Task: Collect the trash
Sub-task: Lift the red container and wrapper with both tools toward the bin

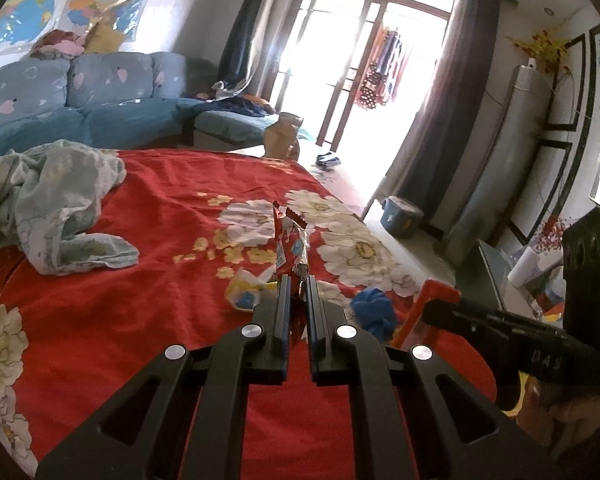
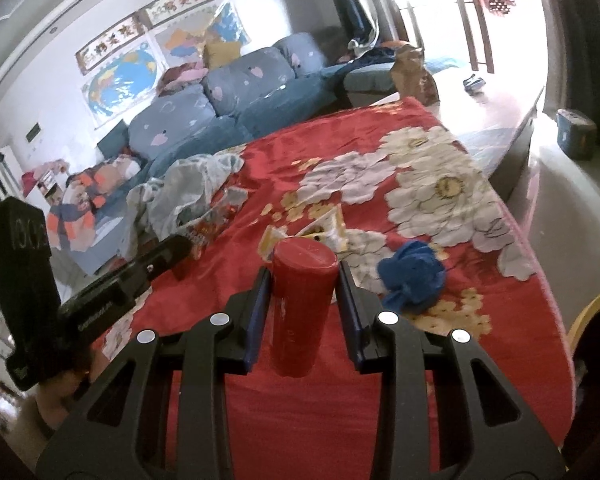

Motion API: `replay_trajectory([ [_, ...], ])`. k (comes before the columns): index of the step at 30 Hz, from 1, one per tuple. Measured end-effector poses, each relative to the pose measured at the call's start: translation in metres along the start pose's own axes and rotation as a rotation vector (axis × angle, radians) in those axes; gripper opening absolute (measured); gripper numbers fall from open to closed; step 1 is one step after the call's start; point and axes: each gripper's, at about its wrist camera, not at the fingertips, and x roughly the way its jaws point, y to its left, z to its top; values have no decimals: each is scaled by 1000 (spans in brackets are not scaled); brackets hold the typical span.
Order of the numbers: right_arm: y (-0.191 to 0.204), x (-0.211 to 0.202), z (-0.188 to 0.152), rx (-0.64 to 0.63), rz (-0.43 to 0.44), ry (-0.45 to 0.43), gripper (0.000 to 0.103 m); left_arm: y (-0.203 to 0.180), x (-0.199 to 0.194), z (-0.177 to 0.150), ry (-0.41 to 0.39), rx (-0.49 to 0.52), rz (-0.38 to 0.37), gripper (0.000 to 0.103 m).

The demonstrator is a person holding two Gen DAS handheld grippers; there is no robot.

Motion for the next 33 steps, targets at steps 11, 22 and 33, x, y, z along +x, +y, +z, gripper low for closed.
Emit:
replay_trajectory([
  [11,-39,-25,4,66,-56,-47,26,-36,9,-2,23,57,-54,7],
  [22,-98,-60,8,160,-149,-120,26,-83,27,-10,63,135,-128,7],
  [33,-153,-92,0,264,-248,-175,26,-123,42,-23,104,200,-200,7],
])
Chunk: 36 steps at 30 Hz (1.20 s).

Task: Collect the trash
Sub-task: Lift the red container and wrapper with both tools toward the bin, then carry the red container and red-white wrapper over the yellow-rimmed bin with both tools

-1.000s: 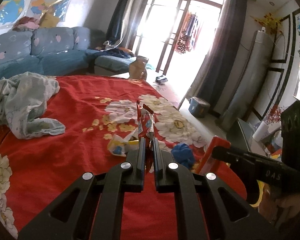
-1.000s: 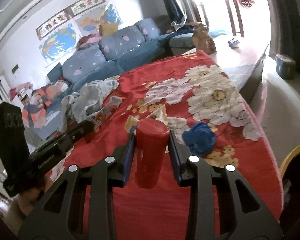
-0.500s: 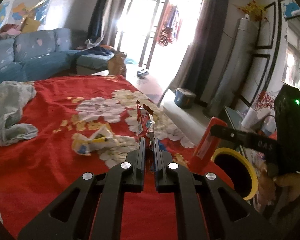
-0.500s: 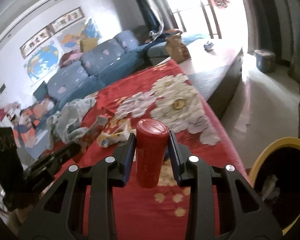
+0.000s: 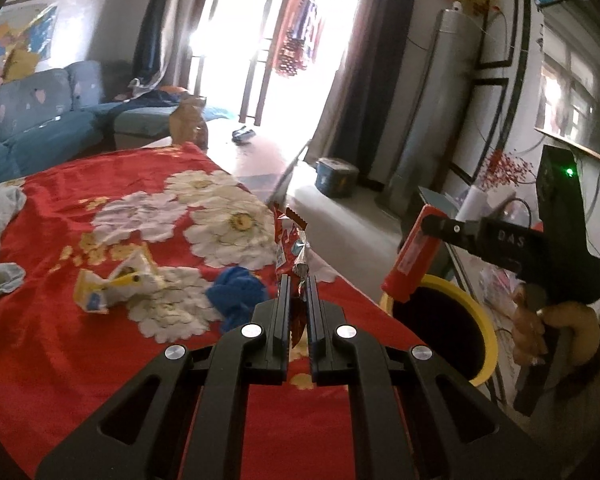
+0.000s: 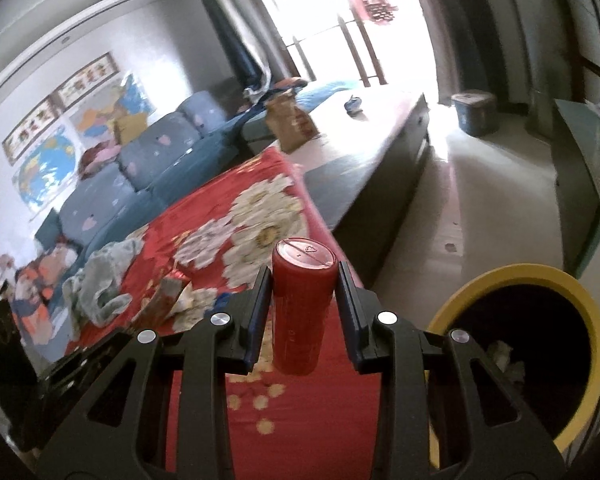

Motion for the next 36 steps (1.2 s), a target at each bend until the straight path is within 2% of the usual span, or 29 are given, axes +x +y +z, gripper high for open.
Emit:
replay_trajectory([
  [12,-54,-16,3,98,-89,-43,26,-45,26,-8,47,81,-71,7],
  [36,-128,-45,-1,244,-233,-121,26,-134,69,-28,139,260,-214,7],
])
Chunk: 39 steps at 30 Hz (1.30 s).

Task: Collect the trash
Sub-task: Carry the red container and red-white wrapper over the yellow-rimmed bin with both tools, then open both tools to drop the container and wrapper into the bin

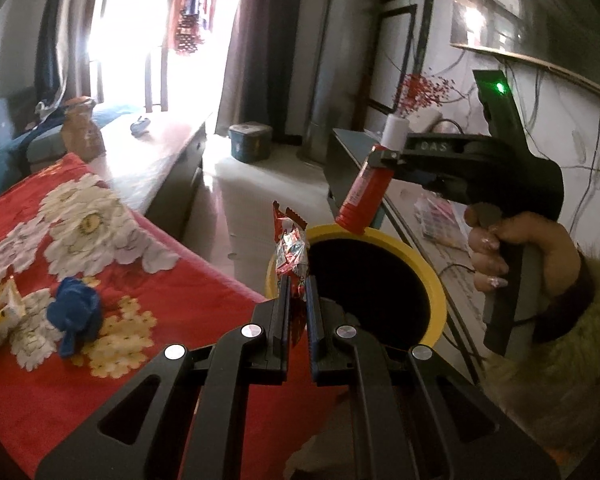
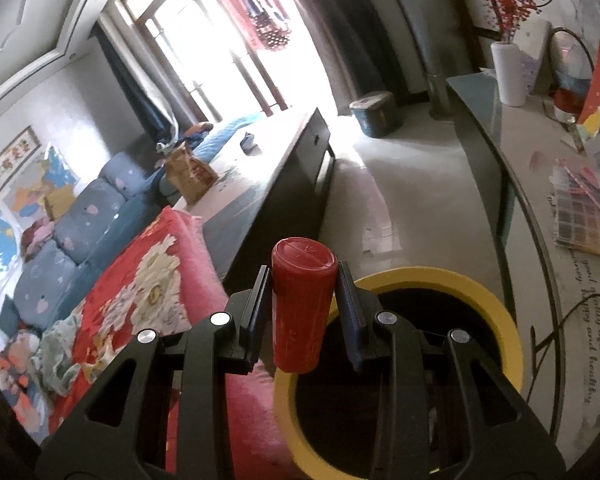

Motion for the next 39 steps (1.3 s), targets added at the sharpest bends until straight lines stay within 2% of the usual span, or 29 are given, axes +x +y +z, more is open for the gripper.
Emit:
replay_trajectory([
  [21,-55,10,-6,69,-128,-5,26,-46,65,-12,114,66,-116,7],
  [30,-75,23,-14,106,-164,31,27,-45,97,-14,166,30,-159,8],
  [31,-76,24,-14,111,-164,38,27,-44,101,-14,168,24,-156,11],
  [32,-78,26,-15,122,-166,48,31,-44,102,-15,167,19,-155,24],
  [33,-80,27,-16,137,-157,60,41,-42,104,-15,165,11,-152,54],
  [35,-81,27,-17,149,-156,58,48,-35,104,-15,151,-16,-131,80],
  [38,-77,27,-18,135,-159,60,53,-22,95,-16,127,-50,-120,82],
  [39,-76,27,-18,132,-158,57,54,-16,90,-16,107,-63,-102,89],
])
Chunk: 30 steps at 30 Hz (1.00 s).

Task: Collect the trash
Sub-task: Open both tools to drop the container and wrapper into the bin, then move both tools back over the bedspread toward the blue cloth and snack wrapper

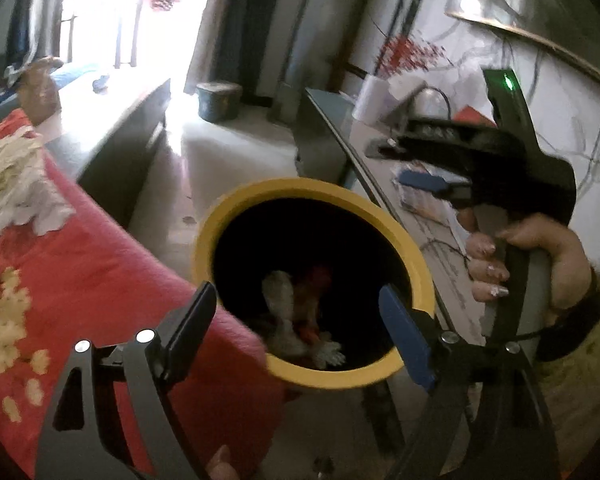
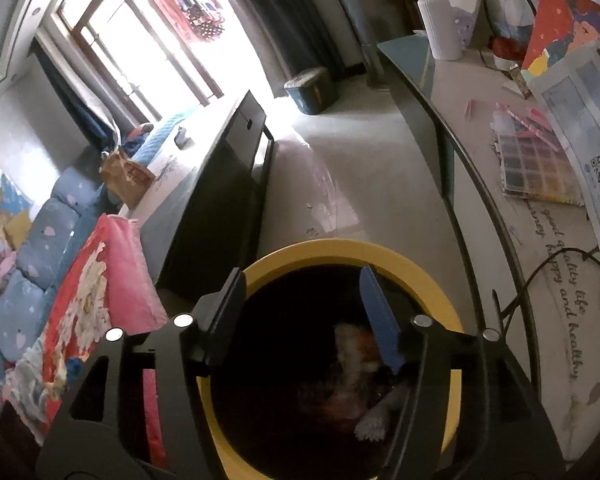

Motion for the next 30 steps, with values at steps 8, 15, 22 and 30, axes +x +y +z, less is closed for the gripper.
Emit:
replay_trajectory([
  [8,43,-11,-11,-108,78,-2,55,34,-52,4,-148,-75,122,96],
  [15,95,-26,-28,-245,183,4,56,67,-93,3,-231,-156,213,96],
  [22,138,-36,-52,-362,276,20,59,106,-129,-4,-290,-233,300,96],
  [30,182,-36,-77,-485,331,72,60,143,-167,-16,-352,-314,391,96],
])
